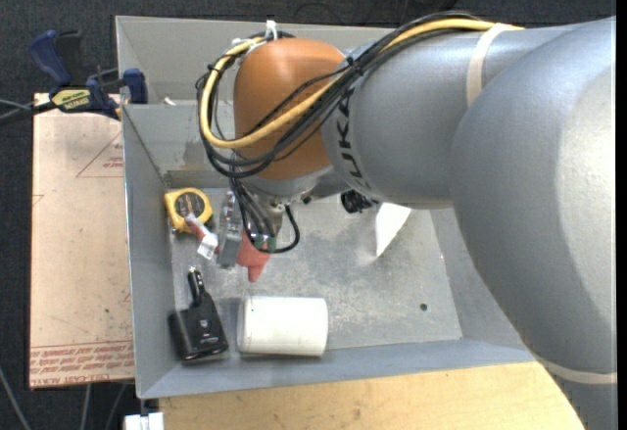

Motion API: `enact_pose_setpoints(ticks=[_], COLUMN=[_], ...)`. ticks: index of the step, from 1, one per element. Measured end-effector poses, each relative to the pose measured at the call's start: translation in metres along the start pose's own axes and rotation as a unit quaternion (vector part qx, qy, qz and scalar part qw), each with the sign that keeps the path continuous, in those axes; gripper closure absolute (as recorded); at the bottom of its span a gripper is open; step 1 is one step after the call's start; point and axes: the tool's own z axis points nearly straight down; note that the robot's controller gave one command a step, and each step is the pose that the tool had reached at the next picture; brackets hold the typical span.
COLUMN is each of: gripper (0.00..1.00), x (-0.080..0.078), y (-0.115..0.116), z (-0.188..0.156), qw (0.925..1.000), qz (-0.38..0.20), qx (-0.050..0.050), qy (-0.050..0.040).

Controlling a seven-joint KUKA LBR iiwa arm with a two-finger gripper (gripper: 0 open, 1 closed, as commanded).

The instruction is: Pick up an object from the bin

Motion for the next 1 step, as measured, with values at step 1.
enact_pose_setpoints(ticks=[1], gripper=[1.00], x=[-0.0098], y=[-0.0038], z=[-0.0590], qw=[0.9999], qz=[-0.005], qx=[-0.008], qy=[-0.0122])
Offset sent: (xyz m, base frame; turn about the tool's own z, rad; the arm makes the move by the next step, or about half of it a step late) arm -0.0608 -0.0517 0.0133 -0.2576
